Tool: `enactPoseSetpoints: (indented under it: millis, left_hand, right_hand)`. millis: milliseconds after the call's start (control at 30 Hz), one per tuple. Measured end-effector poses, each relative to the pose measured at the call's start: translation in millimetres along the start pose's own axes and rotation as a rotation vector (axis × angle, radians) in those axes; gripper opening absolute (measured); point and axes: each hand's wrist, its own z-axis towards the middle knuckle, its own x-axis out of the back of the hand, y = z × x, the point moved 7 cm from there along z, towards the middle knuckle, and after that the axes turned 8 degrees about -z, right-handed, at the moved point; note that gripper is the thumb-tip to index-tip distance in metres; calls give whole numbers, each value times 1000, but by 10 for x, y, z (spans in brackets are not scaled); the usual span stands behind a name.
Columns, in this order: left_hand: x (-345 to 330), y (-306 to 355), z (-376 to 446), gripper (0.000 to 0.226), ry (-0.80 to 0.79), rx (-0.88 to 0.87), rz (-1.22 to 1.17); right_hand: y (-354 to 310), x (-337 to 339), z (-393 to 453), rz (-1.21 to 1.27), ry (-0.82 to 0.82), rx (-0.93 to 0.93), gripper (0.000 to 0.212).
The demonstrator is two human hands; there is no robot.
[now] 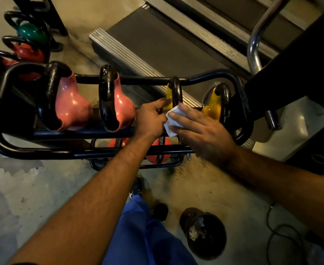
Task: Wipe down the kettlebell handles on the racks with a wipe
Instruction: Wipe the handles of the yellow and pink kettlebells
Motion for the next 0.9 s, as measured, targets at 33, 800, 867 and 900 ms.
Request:
enactPoseSetpoints:
  millis: [33, 800, 867, 900]
  left_hand:
    - [2, 1, 7, 29, -1, -11, 42]
    - [6, 29, -17, 33, 12, -64, 66]
    - [20, 22, -36, 28, 46, -37, 58]
    - [38, 17, -49, 24, 53, -26, 53]
  right_hand:
    - [76, 20, 40, -3, 3, -13, 35]
    - [276, 100, 219, 46, 52, -216, 32]
    - [429, 132, 403, 93, 64, -341, 32]
    - [388, 108, 451, 120, 58, -333, 33]
